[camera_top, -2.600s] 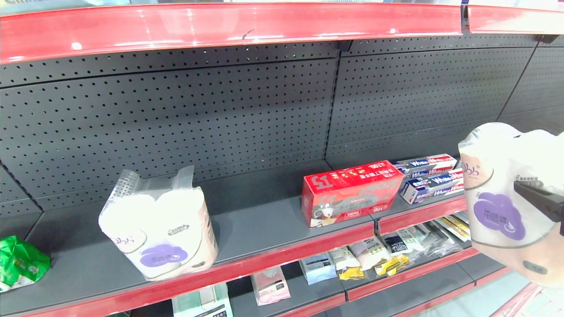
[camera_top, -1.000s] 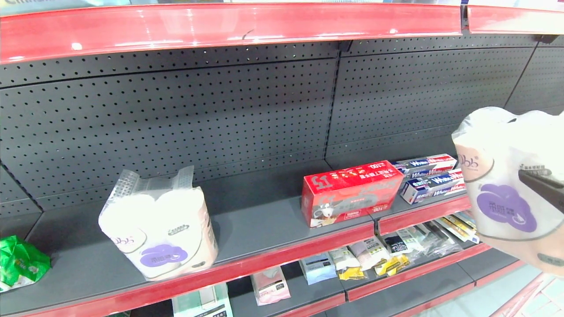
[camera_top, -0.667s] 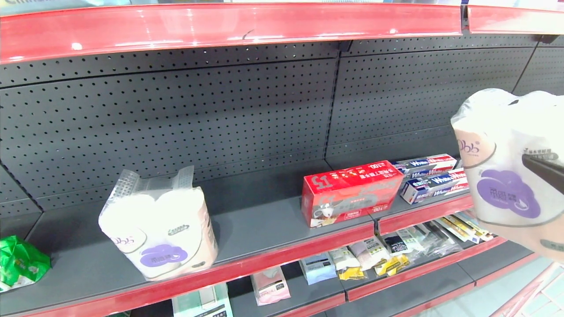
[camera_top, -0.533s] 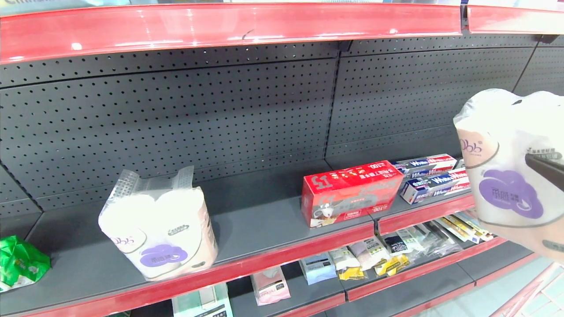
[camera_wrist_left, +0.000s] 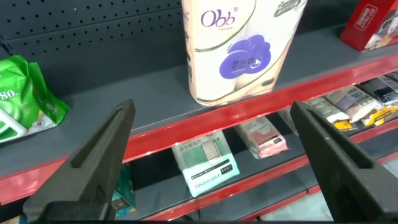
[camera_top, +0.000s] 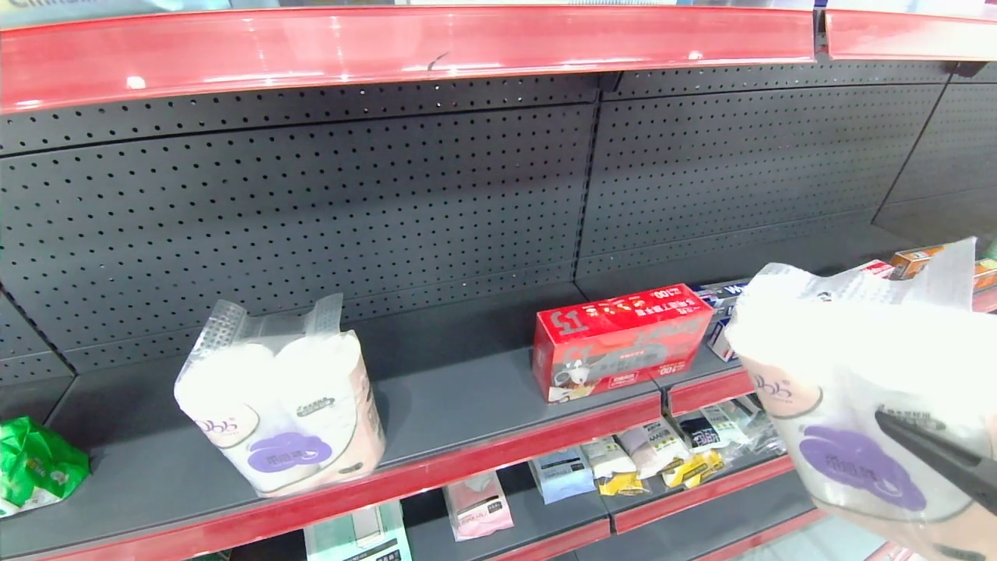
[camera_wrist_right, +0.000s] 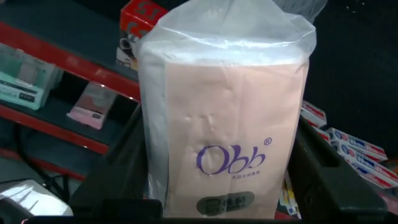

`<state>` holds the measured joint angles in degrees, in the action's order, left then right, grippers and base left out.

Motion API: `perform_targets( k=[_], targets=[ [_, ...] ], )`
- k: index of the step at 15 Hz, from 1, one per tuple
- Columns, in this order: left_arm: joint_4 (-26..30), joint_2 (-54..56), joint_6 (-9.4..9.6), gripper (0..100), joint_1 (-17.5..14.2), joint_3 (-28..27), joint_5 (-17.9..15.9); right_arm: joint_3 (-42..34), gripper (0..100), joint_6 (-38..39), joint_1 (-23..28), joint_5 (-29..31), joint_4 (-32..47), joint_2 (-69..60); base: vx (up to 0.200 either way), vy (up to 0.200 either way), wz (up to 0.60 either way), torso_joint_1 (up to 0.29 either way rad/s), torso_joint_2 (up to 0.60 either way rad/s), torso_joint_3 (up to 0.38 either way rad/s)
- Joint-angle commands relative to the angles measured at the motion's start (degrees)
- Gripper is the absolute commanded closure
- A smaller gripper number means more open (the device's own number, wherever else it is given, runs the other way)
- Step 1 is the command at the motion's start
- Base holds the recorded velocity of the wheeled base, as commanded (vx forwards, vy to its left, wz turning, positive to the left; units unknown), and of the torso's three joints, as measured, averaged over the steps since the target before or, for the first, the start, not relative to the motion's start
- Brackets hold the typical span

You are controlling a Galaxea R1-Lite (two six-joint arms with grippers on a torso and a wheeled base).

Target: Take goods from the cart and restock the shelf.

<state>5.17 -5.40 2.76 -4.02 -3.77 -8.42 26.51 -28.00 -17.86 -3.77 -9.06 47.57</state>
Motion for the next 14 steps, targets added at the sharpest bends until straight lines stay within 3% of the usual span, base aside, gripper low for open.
perform_targets(
  k=[1,4,6,11,14],
  targets=[
    [0.02,-0.84,-0.12,0,-0.02,-0.01,0.16,-1.29,100,-0.12,-2.18,-1.68,-0.08,-0.63,0.000,0.000,0.00,0.000,0.00,0.000],
    [0.02,0.04,-0.73,0,0.07,0.08,-0.28,0.12,100,0.67,-2.53,-6.69,-0.26,0.42,0.000,0.000,0.00,0.000,0.00,0.000],
    [-0.16,0.21,-1.61,0,0.07,0.16,1.22,-0.59,100,0.14,-2.88,-8.01,-0.08,0.24,0.000,0.000,0.00,0.000,0.00,0.000],
    [-0.16,0.21,-1.09,0,0.07,0.08,1.57,0.03,100,0.32,-4.99,-11.61,-0.17,1.74,0.000,0.000,0.00,0.000,0.00,0.000],
    [-0.16,0.30,-0.82,0,0.07,0.08,1.48,-0.32,100,0.93,-4.82,-11.79,-0.26,2.35,0.000,0.000,0.60,0.004,0.00,0.002]
  ],
)
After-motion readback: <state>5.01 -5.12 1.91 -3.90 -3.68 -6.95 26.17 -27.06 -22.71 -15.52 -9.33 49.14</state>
